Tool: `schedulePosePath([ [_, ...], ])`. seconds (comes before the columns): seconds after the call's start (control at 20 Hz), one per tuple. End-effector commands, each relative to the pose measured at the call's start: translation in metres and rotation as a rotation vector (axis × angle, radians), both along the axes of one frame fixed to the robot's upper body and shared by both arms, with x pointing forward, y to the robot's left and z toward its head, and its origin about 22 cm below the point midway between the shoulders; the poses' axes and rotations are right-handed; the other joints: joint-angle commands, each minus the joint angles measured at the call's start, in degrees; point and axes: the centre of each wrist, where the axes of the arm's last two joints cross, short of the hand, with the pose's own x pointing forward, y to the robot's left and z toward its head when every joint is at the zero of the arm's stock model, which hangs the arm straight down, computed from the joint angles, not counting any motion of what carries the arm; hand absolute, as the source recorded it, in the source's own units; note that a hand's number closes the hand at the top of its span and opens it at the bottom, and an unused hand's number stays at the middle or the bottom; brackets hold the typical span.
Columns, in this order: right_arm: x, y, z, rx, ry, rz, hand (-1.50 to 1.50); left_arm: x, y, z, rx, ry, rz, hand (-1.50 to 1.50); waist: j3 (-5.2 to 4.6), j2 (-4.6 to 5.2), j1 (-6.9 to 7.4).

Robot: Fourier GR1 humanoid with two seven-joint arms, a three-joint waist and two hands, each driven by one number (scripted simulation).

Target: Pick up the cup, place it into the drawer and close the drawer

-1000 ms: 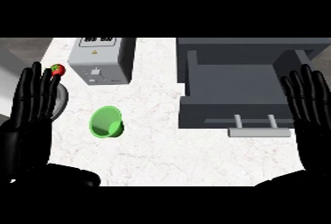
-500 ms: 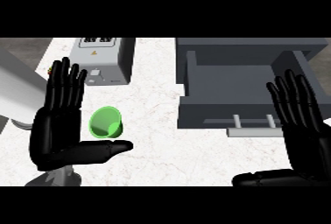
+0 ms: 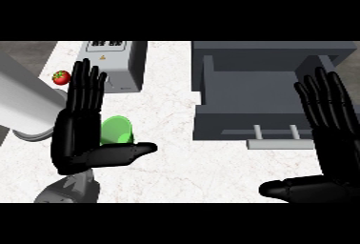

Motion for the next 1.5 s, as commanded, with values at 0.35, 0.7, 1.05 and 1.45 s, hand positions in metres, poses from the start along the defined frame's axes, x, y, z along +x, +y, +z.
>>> schedulePosePath([
  [0.35,0.003,-0.005,-0.009,-0.014,-0.016,-0.004,-1.50,-0.018,0.028,-0.030,-0.009,0.076,0.030,-1.50,0.01,-0.02,0.18],
  [0.7,0.008,0.018,0.017,0.009,-0.021,0.010,-1.50,-0.009,0.021,-0.052,0.001,0.138,0.079,-1.50,0.00,0.01,0.16],
  [1.05,-0.005,0.004,0.011,-0.018,-0.002,0.008,-1.50,-0.034,0.044,-0.081,0.036,0.186,0.136,-1.50,0.00,-0.04,0.22],
  [1.45,0.010,-0.005,0.009,0.008,-0.011,-0.010,-1.50,-0.021,0.042,-0.132,0.026,0.233,0.154,-1.50,-0.01,0.04,0.06],
])
